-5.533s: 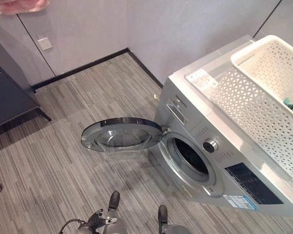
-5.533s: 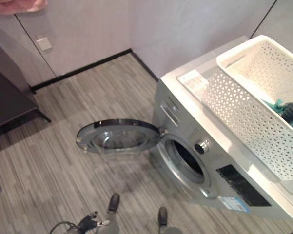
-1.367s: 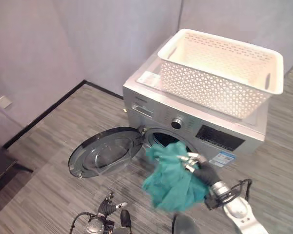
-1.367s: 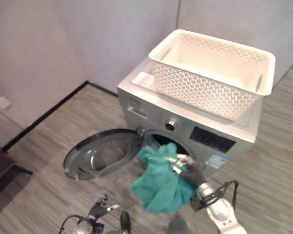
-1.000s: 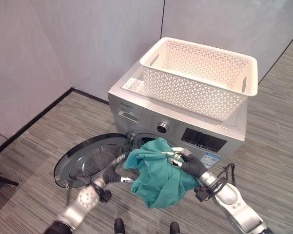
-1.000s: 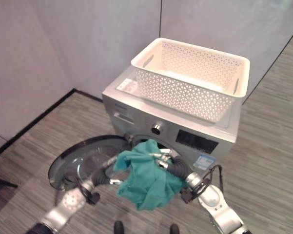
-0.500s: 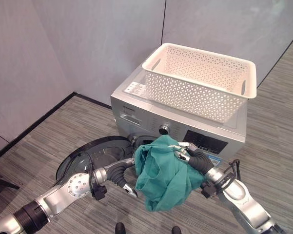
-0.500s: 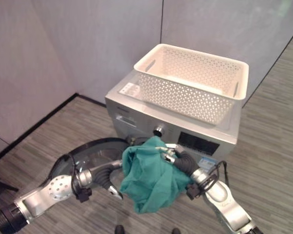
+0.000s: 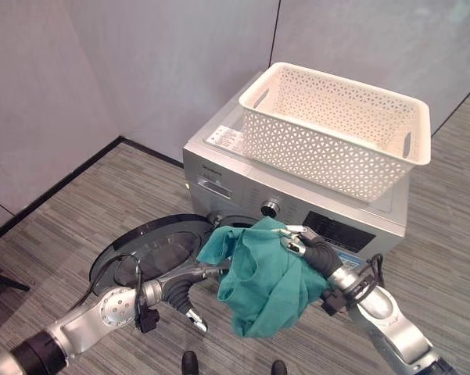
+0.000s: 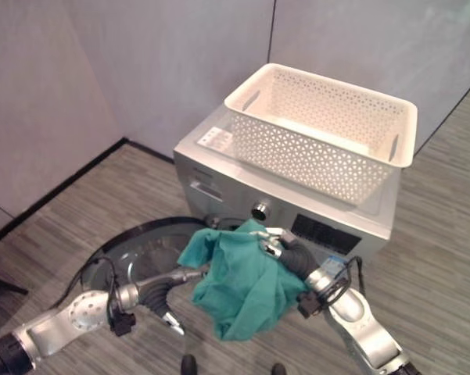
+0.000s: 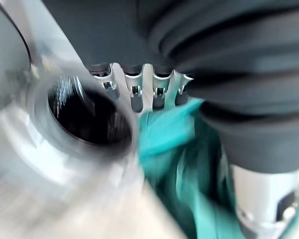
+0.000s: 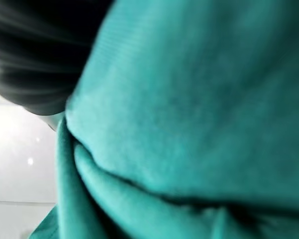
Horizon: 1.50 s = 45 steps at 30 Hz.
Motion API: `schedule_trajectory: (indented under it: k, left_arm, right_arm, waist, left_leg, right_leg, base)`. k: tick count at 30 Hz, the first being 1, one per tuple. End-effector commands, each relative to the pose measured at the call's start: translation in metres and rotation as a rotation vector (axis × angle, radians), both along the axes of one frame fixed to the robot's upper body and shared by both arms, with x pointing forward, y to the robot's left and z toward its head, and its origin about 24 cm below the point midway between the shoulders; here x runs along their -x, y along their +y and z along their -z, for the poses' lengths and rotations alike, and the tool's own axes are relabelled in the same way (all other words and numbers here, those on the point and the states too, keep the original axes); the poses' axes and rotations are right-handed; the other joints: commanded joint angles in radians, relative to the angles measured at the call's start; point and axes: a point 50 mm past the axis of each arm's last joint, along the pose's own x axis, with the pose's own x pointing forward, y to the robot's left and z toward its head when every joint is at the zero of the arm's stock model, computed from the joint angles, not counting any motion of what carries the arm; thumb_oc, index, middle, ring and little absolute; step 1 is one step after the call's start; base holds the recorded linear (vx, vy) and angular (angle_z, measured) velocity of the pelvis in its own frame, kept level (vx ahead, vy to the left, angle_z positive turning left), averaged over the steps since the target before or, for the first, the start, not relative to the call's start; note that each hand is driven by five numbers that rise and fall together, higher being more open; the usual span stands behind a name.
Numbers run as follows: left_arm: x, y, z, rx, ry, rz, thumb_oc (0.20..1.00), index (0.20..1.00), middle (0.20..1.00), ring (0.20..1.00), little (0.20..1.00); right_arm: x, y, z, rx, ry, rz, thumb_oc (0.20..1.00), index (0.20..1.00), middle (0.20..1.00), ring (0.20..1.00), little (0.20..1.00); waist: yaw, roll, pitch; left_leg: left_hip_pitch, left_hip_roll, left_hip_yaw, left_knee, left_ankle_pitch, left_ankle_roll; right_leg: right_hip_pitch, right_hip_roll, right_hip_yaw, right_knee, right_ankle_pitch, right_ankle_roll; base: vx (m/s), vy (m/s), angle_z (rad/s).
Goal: Grab the laundry basket,head to the washer,open it,put in the laundry and shut it.
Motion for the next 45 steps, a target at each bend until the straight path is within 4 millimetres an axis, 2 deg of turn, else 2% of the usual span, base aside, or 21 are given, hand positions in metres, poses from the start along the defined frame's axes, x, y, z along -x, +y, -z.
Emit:
schedule_trajectory:
  k: [1, 3, 4, 6, 7, 9, 10, 13, 14, 15, 17, 23, 24, 28, 32, 34, 45]
  left_arm:
    - [-0.007, 0.009, -0.020, 0.170, -0.116, -0.139, 1.000, 1.000, 1.000, 1.000, 1.000]
    - [-0.004, 0.005, -0.022, 0.238, -0.122, -0.165, 1.000, 1.000, 1.000, 1.000, 1.000]
    - [-0.002, -0.004, -0.023, 0.271, -0.115, -0.139, 1.000, 1.000, 1.000, 1.000, 1.000]
    - [-0.001, -0.009, -0.022, 0.275, -0.106, -0.114, 1.000, 1.000, 1.000, 1.000, 1.000]
    - [-0.002, -0.020, -0.018, 0.267, -0.083, -0.062, 1.000, 1.000, 1.000, 1.000, 1.000]
    - [-0.003, -0.021, -0.018, 0.267, -0.084, -0.061, 1.000, 1.000, 1.000, 1.000, 1.000]
    - [-0.005, -0.030, -0.014, 0.255, -0.070, -0.020, 1.000, 1.000, 1.000, 1.000, 1.000]
    - [-0.005, -0.031, -0.014, 0.255, -0.071, -0.019, 1.000, 1.000, 1.000, 1.000, 1.000]
    - [-0.007, -0.039, -0.004, 0.252, -0.037, -0.008, 1.000, 1.000, 1.000, 1.000, 1.000]
    - [-0.013, -0.052, 0.005, 0.202, -0.035, 0.040, 1.000, 1.000, 1.000, 1.000, 1.000]
    - [-0.019, -0.075, 0.009, 0.146, -0.049, 0.155, 1.000, 1.000, 1.000, 1.000, 1.000]
    - [-0.024, -0.112, -0.007, 0.175, -0.089, 0.345, 1.000, 1.000, 1.000, 1.000, 1.000]
    - [-0.025, -0.120, -0.012, 0.205, -0.091, 0.369, 1.000, 1.000, 1.000, 1.000, 1.000]
    - [-0.024, -0.141, -0.018, 0.224, -0.120, 0.443, 1.000, 1.000, 1.000, 1.000, 1.000]
    - [-0.028, -0.153, -0.018, 0.248, -0.132, 0.433, 1.000, 1.000, 1.000, 1.000, 1.000]
    - [-0.033, -0.153, -0.008, 0.263, -0.096, 0.363, 1.000, 1.000, 1.000, 1.000, 1.000]
    - [-0.036, -0.156, 0.000, 0.305, -0.022, 0.312, 1.000, 1.000, 1.000, 1.000, 1.000]
  right_arm:
    - [-0.004, -0.003, -0.047, -0.085, -0.253, 0.033, 0.200, 0.200, 0.200, 0.200, 0.200]
    - [-0.005, -0.003, -0.045, -0.090, -0.248, 0.048, 0.200, 0.200, 0.200, 0.200, 0.200]
    - [-0.005, -0.001, -0.043, -0.083, -0.243, 0.051, 0.200, 0.200, 0.200, 0.200, 0.200]
    - [-0.006, 0.000, -0.043, -0.080, -0.243, 0.049, 0.200, 0.200, 0.200, 0.200, 0.200]
    - [-0.008, 0.004, -0.042, -0.060, -0.242, 0.042, 0.200, 0.200, 0.200, 0.200, 0.200]
    - [-0.008, 0.003, -0.042, -0.059, -0.242, 0.043, 0.200, 0.200, 0.200, 0.200, 0.200]
    - [-0.010, 0.007, -0.041, -0.024, -0.249, 0.046, 0.200, 0.200, 0.200, 0.200, 0.200]
    - [-0.010, 0.007, -0.041, -0.024, -0.249, 0.046, 0.200, 0.200, 0.200, 0.200, 0.200]
    - [-0.013, 0.008, -0.041, 0.035, -0.266, 0.065, 0.200, 0.200, 0.200, 0.200, 0.200]
    - [-0.015, 0.005, -0.037, 0.066, -0.263, 0.095, 0.200, 0.200, 0.200, 0.200, 0.200]
    - [-0.009, -0.011, -0.036, 0.087, -0.245, 0.137, 0.200, 0.200, 0.200, 0.200, 0.200]
    - [0.004, -0.037, -0.035, 0.139, -0.208, 0.174, 0.200, 0.200, 0.200, 0.200, 0.200]
    - [0.009, -0.044, -0.038, 0.139, -0.205, 0.184, 0.200, 0.200, 0.200, 0.200, 0.200]
    - [0.023, -0.053, -0.048, 0.151, -0.211, 0.167, 0.200, 0.200, 0.200, 0.200, 0.200]
    - [0.023, -0.057, -0.054, 0.184, -0.231, 0.175, 0.200, 0.200, 0.200, 0.200, 0.200]
    - [0.022, -0.059, -0.057, 0.180, -0.253, 0.201, 0.200, 0.200, 0.200, 0.200, 0.200]
    - [0.017, -0.067, -0.059, 0.208, -0.292, 0.291, 0.200, 0.200, 0.200, 0.200, 0.200]
  waist:
    - [0.027, -0.010, 0.011]
    - [0.031, -0.011, 0.011]
    - [0.033, -0.012, 0.009]
    - [0.031, -0.012, 0.007]
    - [0.028, -0.011, 0.005]
    - [0.028, -0.010, 0.006]
    - [0.023, -0.009, 0.003]
    - [0.023, -0.009, 0.004]
    - [0.016, -0.007, 0.001]
    - [-0.006, -0.002, -0.004]
    - [-0.036, 0.014, -0.005]
    - [-0.116, 0.067, 0.000]
    - [-0.148, 0.081, 0.003]
    - [-0.198, 0.110, 0.007]
    - [-0.249, 0.131, 0.012]
    - [-0.262, 0.131, 0.011]
    - [-0.252, 0.116, 0.006]
  left_leg:
    - [0.055, -0.056, 0.010, 0.012, -0.186, 0.067]
    - [0.055, -0.057, 0.005, 0.012, -0.186, 0.068]
    - [0.055, -0.057, 0.000, 0.012, -0.185, 0.067]
    - [0.055, -0.057, -0.001, 0.012, -0.184, 0.067]
    - [0.053, -0.057, -0.004, 0.012, -0.182, 0.065]
    - [0.053, -0.057, -0.005, 0.012, -0.181, 0.065]
    - [0.053, -0.057, -0.006, 0.012, -0.181, 0.064]
    - [0.053, -0.057, -0.006, 0.012, -0.181, 0.064]
    - [0.054, -0.058, -0.005, 0.012, -0.180, 0.062]
    - [0.055, -0.059, -0.001, 0.012, -0.180, 0.061]
    - [0.058, -0.063, 0.009, 0.012, -0.184, 0.059]
    - [0.062, -0.071, 0.051, 0.012, -0.193, 0.064]
    - [0.065, -0.073, 0.064, 0.012, -0.197, 0.065]
    - [0.067, -0.077, 0.094, 0.012, -0.200, 0.068]
    - [0.072, -0.077, 0.134, 0.012, -0.208, 0.075]
    - [0.073, -0.074, 0.151, 0.012, -0.209, 0.077]
    - [0.068, -0.063, 0.141, 0.012, -0.202, 0.074]
  right_leg:
    - [0.035, -0.012, -0.024, 0.004, -0.069, 0.019]
    - [0.038, -0.013, -0.027, 0.004, -0.071, 0.017]
    - [0.042, -0.012, -0.028, 0.004, -0.074, 0.016]
    - [0.044, -0.012, -0.031, 0.004, -0.076, 0.015]
    - [0.049, -0.010, -0.034, 0.004, -0.079, 0.012]
    - [0.049, -0.010, -0.035, 0.004, -0.079, 0.012]
    - [0.052, -0.010, -0.039, 0.004, -0.081, 0.010]
    - [0.052, -0.010, -0.040, 0.004, -0.081, 0.010]
    - [0.053, -0.010, -0.041, 0.004, -0.082, 0.009]
    - [0.051, -0.012, -0.039, 0.004, -0.082, 0.007]
    - [0.047, -0.016, -0.033, 0.004, -0.080, 0.010]
    - [0.013, -0.031, 0.017, 0.005, -0.062, 0.022]
    - [0.000, -0.034, 0.036, 0.006, -0.059, 0.025]
    - [-0.023, -0.037, 0.076, 0.008, -0.049, 0.031]
    - [-0.056, -0.034, 0.131, 0.007, -0.036, 0.037]
    - [-0.069, -0.029, 0.152, 0.006, -0.032, 0.035]
    - [-0.068, -0.014, 0.149, 0.004, -0.035, 0.024]
  base:
    - [0.00, 0.000, 0.00]
    - [0.01, -0.018, 0.06]
    - [0.01, -0.022, 0.08]
    - [0.00, -0.028, 0.12]
    - [0.00, -0.034, 0.11]
    - [0.00, -0.023, 0.09]
    - [0.00, -0.020, 0.07]
    - [0.00, 0.000, 0.00]
    - [-0.01, -0.052, -0.01]
    - [-0.01, -0.081, 0.03]
    - [-0.01, -0.043, 0.14]
    - [-0.02, 0.028, -0.20]
    - [-0.01, 0.037, -0.34]
    - [-0.01, 0.032, -0.38]
    - [-0.01, 0.019, -0.41]
    - [-0.01, -0.023, -0.36]
    - [-0.01, -0.030, -0.04]
